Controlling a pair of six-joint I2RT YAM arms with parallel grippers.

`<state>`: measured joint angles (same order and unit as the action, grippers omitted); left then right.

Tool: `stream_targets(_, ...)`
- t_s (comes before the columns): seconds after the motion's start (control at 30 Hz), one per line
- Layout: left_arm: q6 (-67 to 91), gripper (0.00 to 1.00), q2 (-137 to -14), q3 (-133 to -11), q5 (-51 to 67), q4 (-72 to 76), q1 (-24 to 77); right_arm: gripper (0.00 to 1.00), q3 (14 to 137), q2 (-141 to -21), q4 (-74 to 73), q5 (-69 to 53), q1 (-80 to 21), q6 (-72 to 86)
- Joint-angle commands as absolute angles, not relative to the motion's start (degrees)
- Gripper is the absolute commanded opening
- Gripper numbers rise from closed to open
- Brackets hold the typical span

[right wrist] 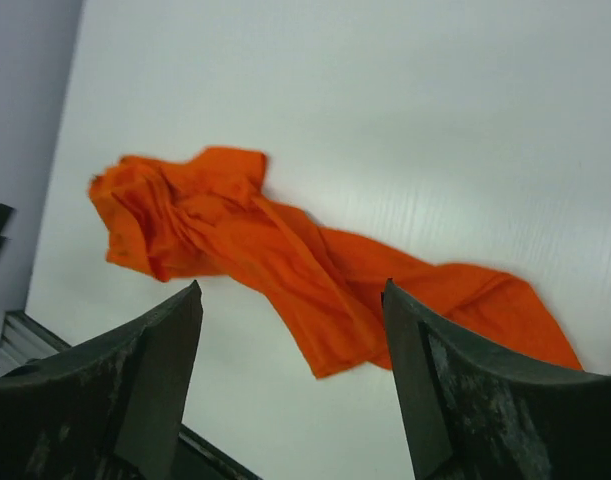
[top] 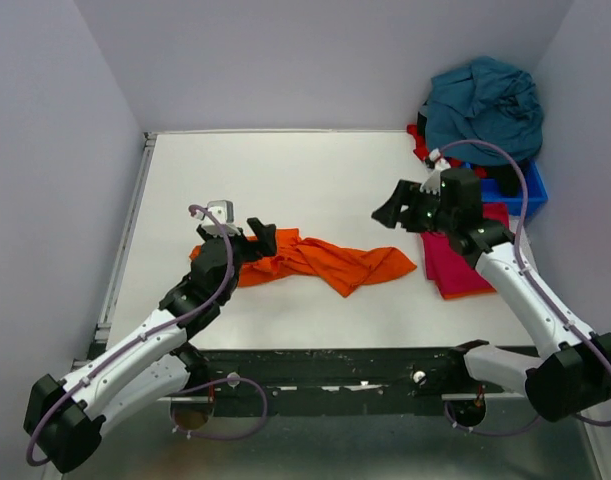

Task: Fold and stack the t-shirts
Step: Move the tshirt to the center of the board

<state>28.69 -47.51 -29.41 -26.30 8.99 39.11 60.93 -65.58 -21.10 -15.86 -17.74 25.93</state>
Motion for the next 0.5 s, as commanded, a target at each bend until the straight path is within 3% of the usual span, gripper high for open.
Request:
stream_targets(0.0,32.9,0.99,-42.6,-29.6,-29.4,-3.8,39.3,0.77,54.0,-65.3,-17.8,-17.5,-20.1,22.9)
stream_targets(0.3,38.7,0.98,-51.2,-38.5,-31.4,-17.3,38.6,0.77,54.2,-75.4,-19.1,-2.4,-32.1,20.4)
stream_targets(0.47,38.4,0.98,-55.6,-42.7,-31.1,-22.7,37.7,0.76,55.3,-80.2,-22.8,7.7,-33.4,19.5)
